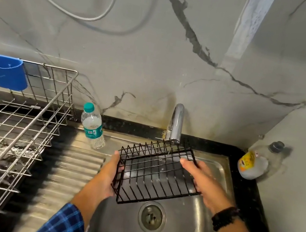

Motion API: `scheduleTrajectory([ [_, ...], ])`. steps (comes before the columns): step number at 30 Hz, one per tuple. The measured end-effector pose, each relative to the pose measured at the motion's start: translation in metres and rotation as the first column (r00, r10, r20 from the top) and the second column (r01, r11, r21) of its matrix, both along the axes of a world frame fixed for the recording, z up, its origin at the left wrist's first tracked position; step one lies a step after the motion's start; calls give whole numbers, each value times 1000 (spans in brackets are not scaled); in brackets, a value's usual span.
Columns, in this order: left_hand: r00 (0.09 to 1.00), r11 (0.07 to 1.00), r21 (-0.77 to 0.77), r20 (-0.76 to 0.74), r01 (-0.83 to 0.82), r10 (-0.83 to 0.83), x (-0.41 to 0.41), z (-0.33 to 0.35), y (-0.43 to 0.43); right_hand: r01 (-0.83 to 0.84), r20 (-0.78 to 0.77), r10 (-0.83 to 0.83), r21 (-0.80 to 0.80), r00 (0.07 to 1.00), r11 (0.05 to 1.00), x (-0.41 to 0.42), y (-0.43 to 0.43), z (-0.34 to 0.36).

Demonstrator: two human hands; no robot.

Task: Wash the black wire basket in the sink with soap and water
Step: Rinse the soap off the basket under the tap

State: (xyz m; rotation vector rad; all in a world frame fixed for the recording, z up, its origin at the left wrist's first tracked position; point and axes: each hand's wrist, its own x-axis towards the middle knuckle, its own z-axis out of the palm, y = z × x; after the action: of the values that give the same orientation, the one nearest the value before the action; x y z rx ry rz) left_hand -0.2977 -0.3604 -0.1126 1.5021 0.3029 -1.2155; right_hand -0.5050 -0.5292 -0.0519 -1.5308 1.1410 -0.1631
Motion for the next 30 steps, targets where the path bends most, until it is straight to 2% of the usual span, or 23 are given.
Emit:
scheduleTrajectory([
  [3,1000,999,40,-20,8,-7,-12,-15,5,-68,-121,38,-261,992,963,17,23,19],
  [6,991,995,65,-106,-72,79,-29,-43,4,-266,-309,134,-439,942,858,41,40,26],
  [8,982,981,114,-91,-155,166,-41,-58,3,-369,-349,193,-561,917,741,51,49,27],
  [10,973,979,91,-126,-183,193,-53,-62,3,-474,-400,260,-663,879,580,56,59,33],
  [12,957,977,62,-199,-205,213,-65,-60,7,-591,-490,331,-676,806,440,54,69,34],
  [13,956,980,28,-218,-195,197,-67,-61,10,-629,-519,356,-661,777,409,52,70,33],
  [15,956,988,35,-247,-153,157,-73,-65,14,-649,-528,379,-631,760,425,50,64,32],
  [17,959,997,32,-275,-63,70,-75,-62,19,-600,-479,362,-636,800,485,50,49,32],
  [21,949,981,59,-272,184,-162,-58,-48,25,-623,-475,405,-546,781,560,42,13,40],
  [23,946,968,58,-238,242,-222,-46,-35,24,-586,-358,463,-505,811,634,33,4,45],
  [26,972,971,106,81,213,-222,-40,-7,31,-444,-212,395,-540,894,715,20,7,48],
  [28,927,979,-3,320,206,-194,-36,13,39,-268,-113,249,-574,962,774,11,15,42],
  [30,881,952,-167,445,256,-159,-33,24,47,-58,10,74,-515,997,855,-4,24,32],
])
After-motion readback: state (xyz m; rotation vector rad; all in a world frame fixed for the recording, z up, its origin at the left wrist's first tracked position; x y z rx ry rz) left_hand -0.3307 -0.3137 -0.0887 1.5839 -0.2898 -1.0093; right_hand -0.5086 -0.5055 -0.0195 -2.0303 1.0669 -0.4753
